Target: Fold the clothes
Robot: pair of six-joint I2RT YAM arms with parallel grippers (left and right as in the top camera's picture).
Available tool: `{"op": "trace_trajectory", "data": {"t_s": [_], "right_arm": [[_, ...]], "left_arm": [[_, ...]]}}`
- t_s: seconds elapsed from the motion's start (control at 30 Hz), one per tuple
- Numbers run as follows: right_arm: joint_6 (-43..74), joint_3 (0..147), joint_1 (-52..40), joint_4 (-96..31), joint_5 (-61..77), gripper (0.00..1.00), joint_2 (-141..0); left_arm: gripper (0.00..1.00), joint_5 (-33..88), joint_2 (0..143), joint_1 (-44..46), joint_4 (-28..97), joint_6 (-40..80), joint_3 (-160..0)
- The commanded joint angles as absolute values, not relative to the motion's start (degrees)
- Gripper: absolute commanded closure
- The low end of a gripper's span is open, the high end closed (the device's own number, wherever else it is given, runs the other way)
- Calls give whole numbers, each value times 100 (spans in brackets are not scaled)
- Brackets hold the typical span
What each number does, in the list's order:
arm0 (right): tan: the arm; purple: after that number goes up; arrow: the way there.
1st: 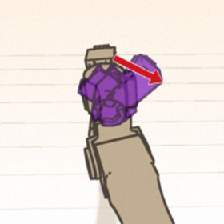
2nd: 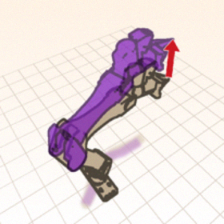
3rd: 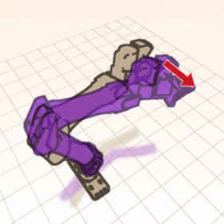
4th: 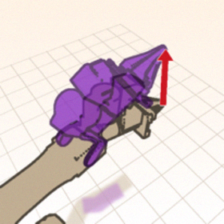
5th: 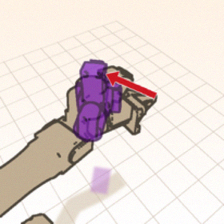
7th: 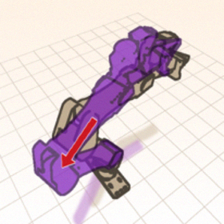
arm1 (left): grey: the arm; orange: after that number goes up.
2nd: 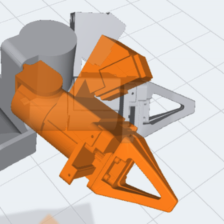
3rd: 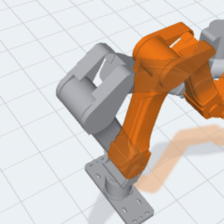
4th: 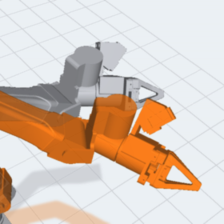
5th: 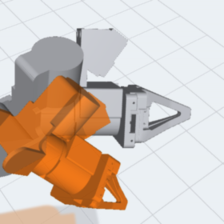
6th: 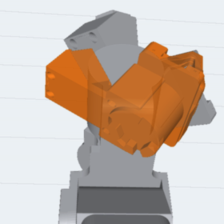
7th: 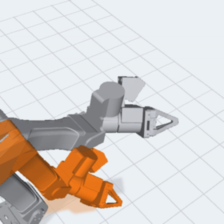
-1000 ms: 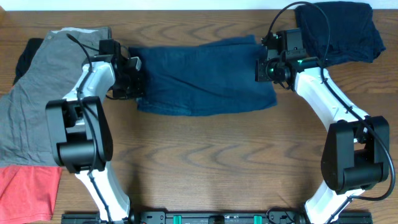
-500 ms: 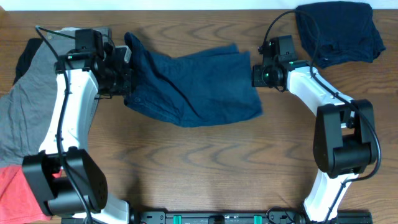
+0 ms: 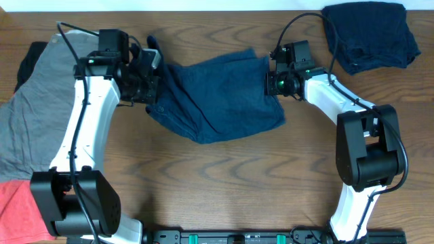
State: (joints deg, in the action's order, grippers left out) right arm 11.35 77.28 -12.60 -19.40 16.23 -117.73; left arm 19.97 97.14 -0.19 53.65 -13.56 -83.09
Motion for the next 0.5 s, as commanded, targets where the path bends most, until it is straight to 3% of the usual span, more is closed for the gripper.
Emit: {"op": "trace_trajectory", "data": {"t_s": [0.0, 0.47], "right_arm": [[1057, 7721, -1304, -1881, 1979, 99, -11730], [655, 7723, -1253, -1874, 2010, 99, -11487]], "left_arm": [[94, 1824, 9612, 36, 5433, -1455, -8468], [94, 1236, 9612, 36, 5457, -1280, -8468]]}}
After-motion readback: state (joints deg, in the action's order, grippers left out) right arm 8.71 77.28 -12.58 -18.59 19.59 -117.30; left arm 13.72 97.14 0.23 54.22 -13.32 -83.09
